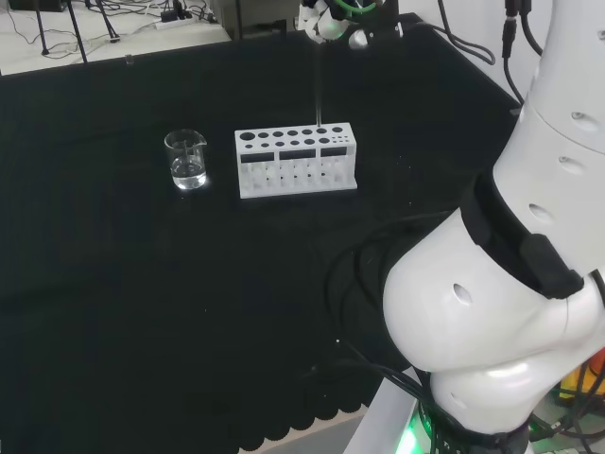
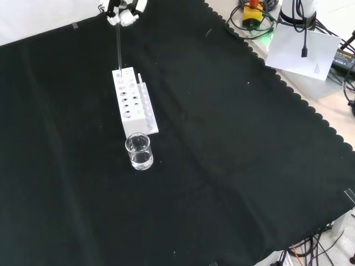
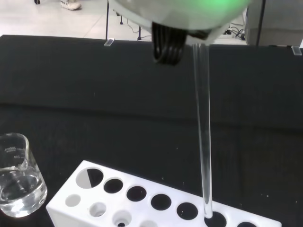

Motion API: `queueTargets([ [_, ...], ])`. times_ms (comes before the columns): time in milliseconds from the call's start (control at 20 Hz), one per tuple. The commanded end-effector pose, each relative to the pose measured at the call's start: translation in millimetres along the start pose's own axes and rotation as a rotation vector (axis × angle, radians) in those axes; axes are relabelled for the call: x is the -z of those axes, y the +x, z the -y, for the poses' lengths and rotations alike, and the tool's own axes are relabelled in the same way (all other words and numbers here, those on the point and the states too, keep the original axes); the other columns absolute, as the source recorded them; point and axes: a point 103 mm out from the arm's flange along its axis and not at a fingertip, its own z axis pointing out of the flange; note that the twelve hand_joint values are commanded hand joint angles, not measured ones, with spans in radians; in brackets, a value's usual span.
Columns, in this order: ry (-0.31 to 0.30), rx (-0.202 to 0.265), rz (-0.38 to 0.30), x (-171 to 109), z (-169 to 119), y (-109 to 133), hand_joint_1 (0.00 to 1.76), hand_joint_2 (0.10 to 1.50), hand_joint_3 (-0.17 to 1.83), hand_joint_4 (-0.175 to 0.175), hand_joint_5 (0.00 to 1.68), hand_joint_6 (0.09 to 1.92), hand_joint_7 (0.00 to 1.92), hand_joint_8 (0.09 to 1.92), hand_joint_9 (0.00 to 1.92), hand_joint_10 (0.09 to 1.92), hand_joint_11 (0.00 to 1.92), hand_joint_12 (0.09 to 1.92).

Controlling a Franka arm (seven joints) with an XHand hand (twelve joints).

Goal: Put the glass rod back on the white test tube rack.

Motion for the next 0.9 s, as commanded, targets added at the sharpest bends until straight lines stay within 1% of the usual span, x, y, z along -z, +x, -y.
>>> queueTargets([
  [50, 0.002, 0.002, -0.003, -2, 0, -2, 1.31, 0.65, 0.81, -0.175, 1.14, 0.71, 1.15, 1.24, 1.69, 0.94, 1.65, 0.99],
  [300, 0.012, -0.007, 0.001, -7, 0, -7, 1.31, 0.65, 0.81, -0.175, 1.14, 0.71, 1.15, 1.24, 1.69, 0.94, 1.65, 0.99],
  [500, 0.012, -0.014, -0.027, -11, 1, -15, 1.31, 0.65, 0.81, -0.175, 1.14, 0.71, 1.15, 1.24, 1.69, 0.94, 1.65, 0.99],
  [600, 0.014, -0.016, -0.030, -13, 0, -16, 1.31, 0.65, 0.81, -0.175, 1.14, 0.71, 1.15, 1.24, 1.69, 0.94, 1.65, 0.99],
  [700, 0.023, -0.014, -0.034, -22, -2, -16, 1.31, 0.65, 0.81, -0.175, 1.14, 0.71, 1.15, 1.24, 1.69, 0.94, 1.65, 0.99],
  [800, 0.028, -0.017, -0.054, -28, -3, -17, 1.31, 0.65, 0.81, -0.175, 1.14, 0.71, 1.15, 1.24, 1.69, 0.94, 1.65, 0.99],
  [900, 0.034, -0.030, -0.084, -34, -3, -19, 1.31, 0.65, 0.81, -0.175, 1.14, 0.71, 1.15, 1.24, 1.69, 0.94, 1.65, 0.99],
])
